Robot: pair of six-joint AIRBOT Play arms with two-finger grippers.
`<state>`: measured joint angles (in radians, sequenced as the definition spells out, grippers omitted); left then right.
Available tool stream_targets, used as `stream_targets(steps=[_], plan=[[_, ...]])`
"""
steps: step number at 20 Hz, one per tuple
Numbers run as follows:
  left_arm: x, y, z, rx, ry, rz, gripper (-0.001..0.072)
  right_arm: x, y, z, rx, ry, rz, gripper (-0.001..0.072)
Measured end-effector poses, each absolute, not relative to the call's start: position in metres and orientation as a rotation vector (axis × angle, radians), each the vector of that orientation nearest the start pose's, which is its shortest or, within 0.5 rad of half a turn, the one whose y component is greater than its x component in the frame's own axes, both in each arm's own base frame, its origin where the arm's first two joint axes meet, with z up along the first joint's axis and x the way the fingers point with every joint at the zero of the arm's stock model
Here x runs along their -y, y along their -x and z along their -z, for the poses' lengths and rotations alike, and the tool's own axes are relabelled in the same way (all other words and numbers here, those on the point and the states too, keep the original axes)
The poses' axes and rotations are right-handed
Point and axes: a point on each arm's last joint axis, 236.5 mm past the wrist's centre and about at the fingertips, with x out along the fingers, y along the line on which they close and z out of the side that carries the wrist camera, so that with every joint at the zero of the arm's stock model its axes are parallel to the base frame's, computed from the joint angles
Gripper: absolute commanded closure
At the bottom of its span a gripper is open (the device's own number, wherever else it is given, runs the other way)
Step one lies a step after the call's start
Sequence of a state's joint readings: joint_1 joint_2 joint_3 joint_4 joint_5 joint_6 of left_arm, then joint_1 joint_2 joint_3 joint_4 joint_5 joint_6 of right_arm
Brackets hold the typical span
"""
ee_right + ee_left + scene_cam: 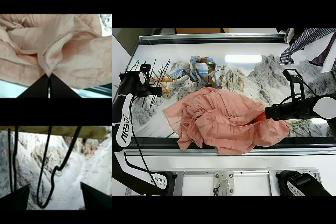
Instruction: Fold the clothes and pants, and hang the long-sleeved shirts on hangers.
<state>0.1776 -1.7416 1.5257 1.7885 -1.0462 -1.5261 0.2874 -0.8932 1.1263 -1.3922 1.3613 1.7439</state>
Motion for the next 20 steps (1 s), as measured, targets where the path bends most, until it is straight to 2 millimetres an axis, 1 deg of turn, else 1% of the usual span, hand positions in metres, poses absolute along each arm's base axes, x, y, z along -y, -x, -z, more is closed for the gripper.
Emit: stream_targets(steps=[4,7,13,17,20], plan=[[-0.137,-0.487,0.082,-1.312,-0.166,-0.192,0.0019,-0.126,-0.281,-0.116,-1.170,-0.120,-0.291,0.0700],[-0.142,-0.491,0.093,-1.314,-0.202,-0.189,0.0019,-0.126,-0.281,-0.116,-1.170,-0.120,-0.291,0.0699],[-0.158,-0.496,0.097,-1.292,-0.241,-0.209,0.0019,-0.126,-0.281,-0.116,-1.170,-0.120,-0.291,0.0700],[-0.162,-0.499,0.098,-1.278,-0.243,-0.212,0.0019,-0.126,-0.281,-0.116,-1.170,-0.120,-0.292,0.0700],[-0.163,-0.499,0.106,-1.288,-0.243,-0.210,0.0019,-0.126,-0.281,-0.116,-1.170,-0.120,-0.292,0.0699]])
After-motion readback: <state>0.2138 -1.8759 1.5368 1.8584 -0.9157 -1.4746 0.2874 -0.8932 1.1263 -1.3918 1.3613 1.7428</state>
